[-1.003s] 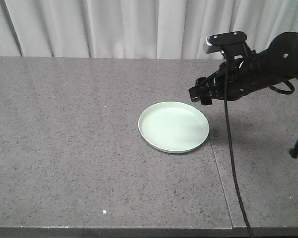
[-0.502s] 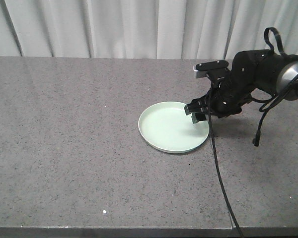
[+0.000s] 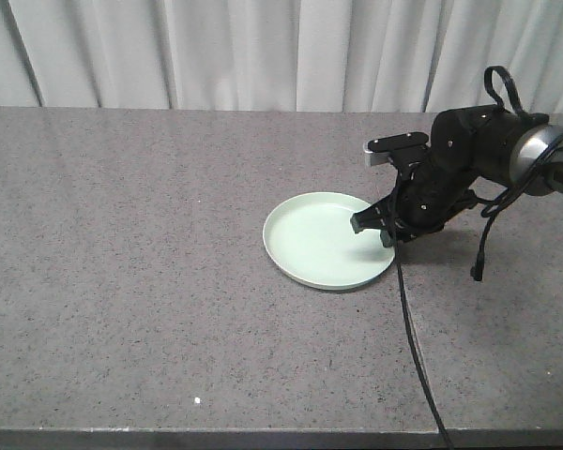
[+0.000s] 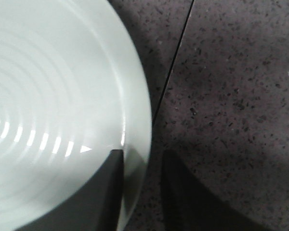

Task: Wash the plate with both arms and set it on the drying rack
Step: 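Reach the right gripper down to the pale green plate's rim, then pinch the plate rim with the right gripper and lift it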

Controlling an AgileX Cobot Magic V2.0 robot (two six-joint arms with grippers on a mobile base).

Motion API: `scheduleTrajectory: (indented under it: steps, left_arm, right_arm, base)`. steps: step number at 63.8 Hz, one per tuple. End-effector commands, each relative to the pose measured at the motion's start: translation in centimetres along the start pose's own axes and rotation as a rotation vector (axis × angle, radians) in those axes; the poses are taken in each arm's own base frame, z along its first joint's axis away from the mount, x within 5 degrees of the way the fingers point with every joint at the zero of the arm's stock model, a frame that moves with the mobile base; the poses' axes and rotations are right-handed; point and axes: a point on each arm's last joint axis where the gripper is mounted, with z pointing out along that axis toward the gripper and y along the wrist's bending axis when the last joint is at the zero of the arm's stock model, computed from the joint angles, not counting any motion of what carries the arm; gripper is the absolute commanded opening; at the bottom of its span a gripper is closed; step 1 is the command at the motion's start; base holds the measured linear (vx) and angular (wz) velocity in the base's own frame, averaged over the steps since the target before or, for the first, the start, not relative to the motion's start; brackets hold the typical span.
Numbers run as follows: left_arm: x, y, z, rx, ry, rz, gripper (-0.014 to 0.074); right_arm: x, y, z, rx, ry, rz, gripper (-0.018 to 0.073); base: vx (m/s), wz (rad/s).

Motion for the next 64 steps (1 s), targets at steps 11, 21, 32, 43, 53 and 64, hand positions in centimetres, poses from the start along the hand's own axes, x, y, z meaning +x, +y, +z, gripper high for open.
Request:
scheduleTrajectory:
  steps: [11, 21, 32, 43, 53, 64]
  left_arm:
    - [-1.6, -0.2, -0.4, 0.013, -0.112, -0.018, -0.0006]
    - [-1.6, -0.2, -0.4, 0.013, -0.112, -0.018, -0.0006]
    - [-1.6, -0.2, -0.4, 0.013, -0.112, -0.018, -0.0006]
    - [-1.6, -0.2, -0.4, 0.013, -0.112, -0.018, -0.0006]
    - [-1.6, -0.2, -0.4, 0.013, -0.112, -0.018, -0.0006]
    - [-1.6, -0.2, -0.4, 0.013, -0.112, -0.018, -0.0006]
  right_arm:
    - [-1.1, -0.1, -3.1, 0.015, -0.1, -0.014, -0.0009]
    - [-1.2, 0.0, -3.6, -0.004, -0.114, -0.003, -0.0008]
    - [-1.6, 0.5, -6.0, -0.05, -0.198, 0.008, -0.0005]
    - [-1.8, 0.9, -10.9, -0.082, -0.34, 0.003, -0.0002]
    - [-0.8, 1.4, -16.9, -0.102, -0.462, -0.034, -0.0001]
    - [1.9, 2.1, -24.3, -0.14, -0.606, -0.033, -0.0001]
  base:
    - [0.0, 0.0]
    - [0.0, 0.0]
    - [0.0, 0.0]
    - [0.0, 0.0]
    - [0.0, 0.0]
    - [0.0, 0.0]
